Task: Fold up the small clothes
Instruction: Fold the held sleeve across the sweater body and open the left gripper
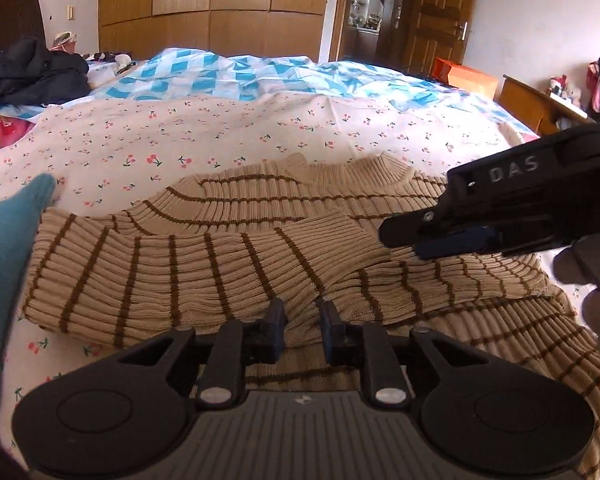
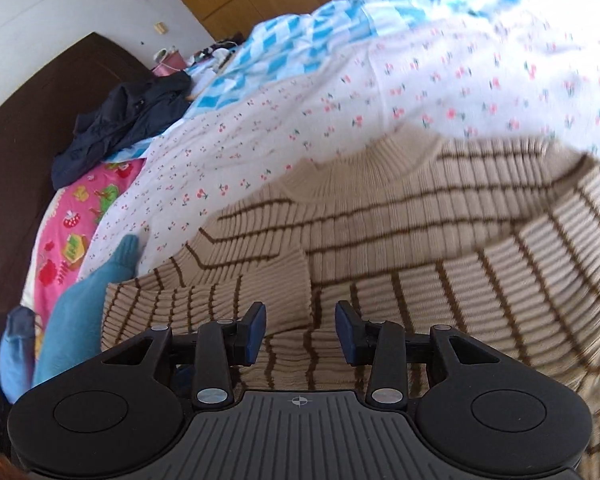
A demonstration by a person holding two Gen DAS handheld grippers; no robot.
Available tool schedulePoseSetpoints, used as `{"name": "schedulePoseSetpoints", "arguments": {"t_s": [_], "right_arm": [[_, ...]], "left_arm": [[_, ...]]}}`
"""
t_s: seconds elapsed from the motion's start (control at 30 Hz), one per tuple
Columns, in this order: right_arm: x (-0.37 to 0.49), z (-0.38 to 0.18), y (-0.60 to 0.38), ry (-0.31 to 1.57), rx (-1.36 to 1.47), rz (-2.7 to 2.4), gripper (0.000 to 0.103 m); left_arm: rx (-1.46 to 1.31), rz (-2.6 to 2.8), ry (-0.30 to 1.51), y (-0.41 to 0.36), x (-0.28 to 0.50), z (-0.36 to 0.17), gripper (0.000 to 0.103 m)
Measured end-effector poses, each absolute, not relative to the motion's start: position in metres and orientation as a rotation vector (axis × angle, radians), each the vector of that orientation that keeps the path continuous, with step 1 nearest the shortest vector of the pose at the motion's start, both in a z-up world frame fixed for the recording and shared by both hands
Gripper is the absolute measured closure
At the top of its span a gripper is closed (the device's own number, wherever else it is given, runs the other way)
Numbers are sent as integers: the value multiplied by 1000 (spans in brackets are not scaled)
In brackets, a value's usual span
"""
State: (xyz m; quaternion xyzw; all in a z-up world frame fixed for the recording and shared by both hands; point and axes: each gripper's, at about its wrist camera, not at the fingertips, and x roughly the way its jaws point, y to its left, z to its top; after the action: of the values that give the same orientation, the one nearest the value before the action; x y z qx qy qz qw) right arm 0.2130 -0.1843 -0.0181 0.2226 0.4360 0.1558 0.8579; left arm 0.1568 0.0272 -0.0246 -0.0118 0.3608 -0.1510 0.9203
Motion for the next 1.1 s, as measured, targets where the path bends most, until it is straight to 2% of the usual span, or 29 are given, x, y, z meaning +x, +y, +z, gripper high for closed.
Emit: {"name": "schedulePoseSetpoints", "arguments": {"t_s": [0.2,0.4,0.47,0.6,0.7,0.9,0.97,1.03,1.1], "right_arm": [[221,-31,-188,955,589,313,63],[235,-32,-173,956,570,311,64],[236,-32,-168,961,566,311,71],[239,-34,-165,982,588,293,96],[237,-26,-169,945,610,285,98],[220,24,-198,781,585,303,98],[208,38,-218,731,584,281,98],[198,43,-239,709,581,247,98],[192,35,-256,729,567,190,98]], "left_arm": [[-106,-279,744,41,148,-25,75],[-151,-271,731,51,143,-23,74],[-165,-273,731,54,144,-24,73],[-186,-274,730,59,145,-26,73],[-195,-272,708,61,144,-22,73],[-244,-263,606,71,132,-6,60],[-268,-255,574,75,131,-1,52],[-276,-241,558,76,134,0,46],[-271,-222,581,75,144,-4,44]]}}
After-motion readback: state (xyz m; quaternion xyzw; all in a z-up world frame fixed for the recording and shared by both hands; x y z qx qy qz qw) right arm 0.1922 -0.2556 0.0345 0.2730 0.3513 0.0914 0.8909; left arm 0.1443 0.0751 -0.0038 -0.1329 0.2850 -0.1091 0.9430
